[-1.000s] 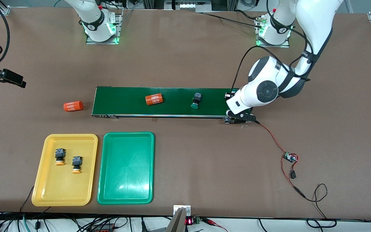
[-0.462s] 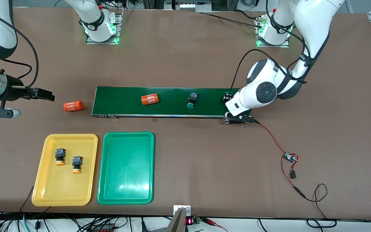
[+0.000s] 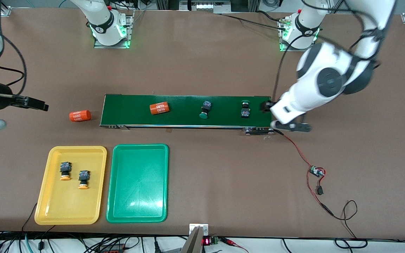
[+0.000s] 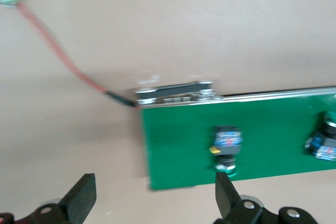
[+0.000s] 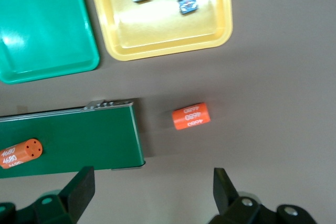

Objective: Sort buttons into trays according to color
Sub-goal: 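Open the left gripper on the belt and draw it back, then move the right gripper over a green button on the belt, then grasp the green button on the belt with the right gripper, then carry the green button over the green tray with the right gripper, then lower the green button into the green tray and open the right gripper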

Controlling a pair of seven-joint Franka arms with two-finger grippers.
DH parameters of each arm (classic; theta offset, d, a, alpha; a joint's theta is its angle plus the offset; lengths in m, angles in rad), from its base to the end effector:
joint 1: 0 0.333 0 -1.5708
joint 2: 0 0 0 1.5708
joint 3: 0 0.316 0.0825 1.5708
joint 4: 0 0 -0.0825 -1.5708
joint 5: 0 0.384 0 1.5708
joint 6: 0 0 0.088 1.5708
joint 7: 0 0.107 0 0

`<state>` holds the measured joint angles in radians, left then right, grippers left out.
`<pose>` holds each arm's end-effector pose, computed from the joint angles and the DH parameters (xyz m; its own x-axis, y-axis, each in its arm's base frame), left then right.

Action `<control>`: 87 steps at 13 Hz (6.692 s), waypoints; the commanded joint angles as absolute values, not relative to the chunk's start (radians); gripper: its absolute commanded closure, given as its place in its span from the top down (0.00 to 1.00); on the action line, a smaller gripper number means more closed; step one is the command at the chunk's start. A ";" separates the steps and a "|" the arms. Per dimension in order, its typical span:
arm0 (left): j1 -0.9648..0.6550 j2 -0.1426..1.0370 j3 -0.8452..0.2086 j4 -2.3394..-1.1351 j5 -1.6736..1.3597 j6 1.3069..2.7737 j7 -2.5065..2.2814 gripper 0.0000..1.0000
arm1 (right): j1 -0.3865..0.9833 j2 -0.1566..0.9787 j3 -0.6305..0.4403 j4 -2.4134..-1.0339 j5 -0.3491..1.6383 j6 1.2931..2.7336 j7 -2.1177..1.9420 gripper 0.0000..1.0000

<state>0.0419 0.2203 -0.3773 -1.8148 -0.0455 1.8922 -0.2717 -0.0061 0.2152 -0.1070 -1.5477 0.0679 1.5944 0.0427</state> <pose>0.5698 -0.1898 0.4158 0.9865 -0.0493 -0.1564 -0.0368 -0.9959 0.0823 0.6069 -0.0562 0.5123 0.9733 -0.1565 -0.1682 -0.1648 -0.9856 -0.0367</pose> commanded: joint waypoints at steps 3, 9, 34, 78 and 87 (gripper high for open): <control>0.002 0.094 -0.157 -1.751 -0.049 1.717 -0.014 1.00 | -0.035 0.235 -0.101 -1.508 -0.001 1.621 0.023 1.00; -0.052 0.097 -0.057 -1.533 0.020 1.628 -0.009 1.00 | -0.011 0.238 -0.091 -1.508 -0.103 1.632 0.044 1.00; -0.020 0.091 -0.069 -1.525 0.029 1.548 -0.020 1.00 | 0.489 0.437 -0.092 -1.529 0.178 1.766 0.450 1.00; -0.028 0.091 -0.075 -1.503 0.032 1.508 -0.021 1.00 | 0.428 0.814 -0.235 -1.405 0.014 2.353 0.250 0.00; -0.029 0.091 -0.077 -1.503 0.031 1.506 -0.021 1.00 | 0.420 0.836 -0.201 -1.402 0.110 2.454 0.235 1.00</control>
